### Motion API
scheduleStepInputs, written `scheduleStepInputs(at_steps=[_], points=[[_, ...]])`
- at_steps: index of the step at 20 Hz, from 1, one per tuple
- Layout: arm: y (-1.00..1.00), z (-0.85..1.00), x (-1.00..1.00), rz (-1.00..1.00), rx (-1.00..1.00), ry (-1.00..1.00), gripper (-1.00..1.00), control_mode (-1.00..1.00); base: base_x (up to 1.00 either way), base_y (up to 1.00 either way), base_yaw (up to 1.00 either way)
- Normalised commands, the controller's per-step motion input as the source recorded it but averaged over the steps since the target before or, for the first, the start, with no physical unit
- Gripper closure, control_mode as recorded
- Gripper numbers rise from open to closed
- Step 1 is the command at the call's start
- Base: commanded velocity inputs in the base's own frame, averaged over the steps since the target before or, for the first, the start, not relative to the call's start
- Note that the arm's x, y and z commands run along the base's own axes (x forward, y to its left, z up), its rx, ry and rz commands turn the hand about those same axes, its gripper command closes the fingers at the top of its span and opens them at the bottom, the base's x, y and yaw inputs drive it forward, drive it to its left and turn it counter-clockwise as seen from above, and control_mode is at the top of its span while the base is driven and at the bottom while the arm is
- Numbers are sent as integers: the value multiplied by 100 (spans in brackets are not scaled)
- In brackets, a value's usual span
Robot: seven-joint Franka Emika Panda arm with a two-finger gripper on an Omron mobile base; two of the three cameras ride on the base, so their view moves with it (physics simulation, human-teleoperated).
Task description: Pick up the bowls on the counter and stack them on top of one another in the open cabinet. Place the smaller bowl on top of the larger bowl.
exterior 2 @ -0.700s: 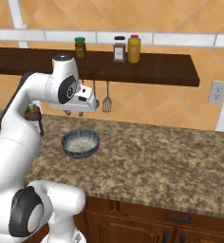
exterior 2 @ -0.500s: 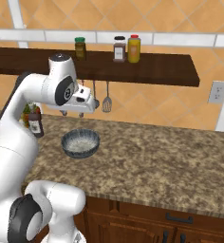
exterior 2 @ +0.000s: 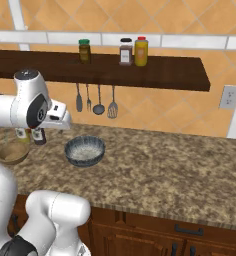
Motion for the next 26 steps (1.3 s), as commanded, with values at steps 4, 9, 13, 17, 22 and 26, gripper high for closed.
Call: scheduleStepInputs(at_steps=[4, 9, 13, 17, 22, 26], points=[[70, -35, -1, 0, 9, 0, -100, -100, 0, 0, 0], [62, -43, 0, 0, 8, 0, -100, -100, 0, 0, 0], [46, -30, 0, 0, 0, 0, -100, -100, 0, 0, 0], [21, -40, 0, 0, 2, 0, -100, -100, 0, 0, 0], [38, -30, 2, 0, 0, 0, -100, -100, 0, 0, 0], [50, -10, 18, 0, -1, 0, -100, -100, 0, 0, 0]])
